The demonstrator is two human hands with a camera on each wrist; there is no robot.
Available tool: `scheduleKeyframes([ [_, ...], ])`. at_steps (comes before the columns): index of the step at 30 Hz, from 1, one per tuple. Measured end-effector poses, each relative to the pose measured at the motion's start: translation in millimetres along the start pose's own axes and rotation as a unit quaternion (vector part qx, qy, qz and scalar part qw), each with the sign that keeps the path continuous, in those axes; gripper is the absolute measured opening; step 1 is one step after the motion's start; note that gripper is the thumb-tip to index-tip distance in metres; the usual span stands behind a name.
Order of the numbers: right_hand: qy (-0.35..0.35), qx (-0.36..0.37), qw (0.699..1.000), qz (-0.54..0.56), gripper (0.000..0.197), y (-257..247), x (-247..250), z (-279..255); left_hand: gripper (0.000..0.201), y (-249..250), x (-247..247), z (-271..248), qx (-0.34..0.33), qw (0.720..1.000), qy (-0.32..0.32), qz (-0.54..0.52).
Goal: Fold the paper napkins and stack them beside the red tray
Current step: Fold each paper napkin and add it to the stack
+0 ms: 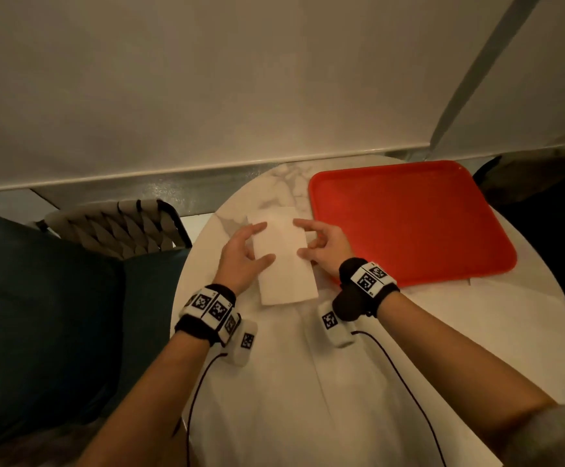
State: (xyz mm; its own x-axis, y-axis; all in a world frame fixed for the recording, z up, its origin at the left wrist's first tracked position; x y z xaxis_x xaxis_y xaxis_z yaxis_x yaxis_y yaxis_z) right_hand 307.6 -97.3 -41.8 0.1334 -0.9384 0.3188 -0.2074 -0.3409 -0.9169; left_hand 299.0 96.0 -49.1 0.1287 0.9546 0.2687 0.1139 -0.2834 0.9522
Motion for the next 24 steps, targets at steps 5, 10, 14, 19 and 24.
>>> scheduleKeyframes([
  [5, -0.006, 0.021, 0.992, -0.121, 0.058, 12.6, -8.7, 38.9, 0.078, -22.1, 0.4, 37.3, 0.021, 0.996, -0.033, 0.075],
  [10, -0.007, 0.016, 0.986, -0.168, 0.058, 30.2, -18.0, 50.8, 0.076, -40.8, -5.9, 50.1, 0.051, 0.991, -0.061, 0.107],
  [14, -0.015, 0.000, 0.979, -0.202, 0.061, 42.5, -24.8, 54.1, 0.072, -48.2, -9.7, 49.2, 0.072, 0.983, -0.046, 0.165],
  [19, -0.026, -0.015, 0.968, -0.247, 0.063, 34.7, -20.6, 43.4, 0.073, -34.3, -10.0, 39.3, 0.098, 0.960, -0.044, 0.260],
  [24, 0.014, 0.022, 0.974, -0.227, 0.045, 11.1, 35.4, -7.6, 0.061, 4.9, -13.7, 9.0, 0.034, 0.956, 0.010, 0.292],
])
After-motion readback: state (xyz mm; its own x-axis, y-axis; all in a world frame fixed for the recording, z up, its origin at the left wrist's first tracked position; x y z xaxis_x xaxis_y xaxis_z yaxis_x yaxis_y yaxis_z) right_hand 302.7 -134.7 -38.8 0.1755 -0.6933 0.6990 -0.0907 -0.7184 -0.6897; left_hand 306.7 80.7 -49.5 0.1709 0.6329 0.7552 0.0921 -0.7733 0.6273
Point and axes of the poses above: each hand's wrist, its own z-axis towards the middle knuckle, its own x-axis out of the back of the hand, y = z × x, the point moved 2 cm from there along z, towards the middle knuckle, and after that the axes turned 1 degree about -z, right-handed, at the moved point
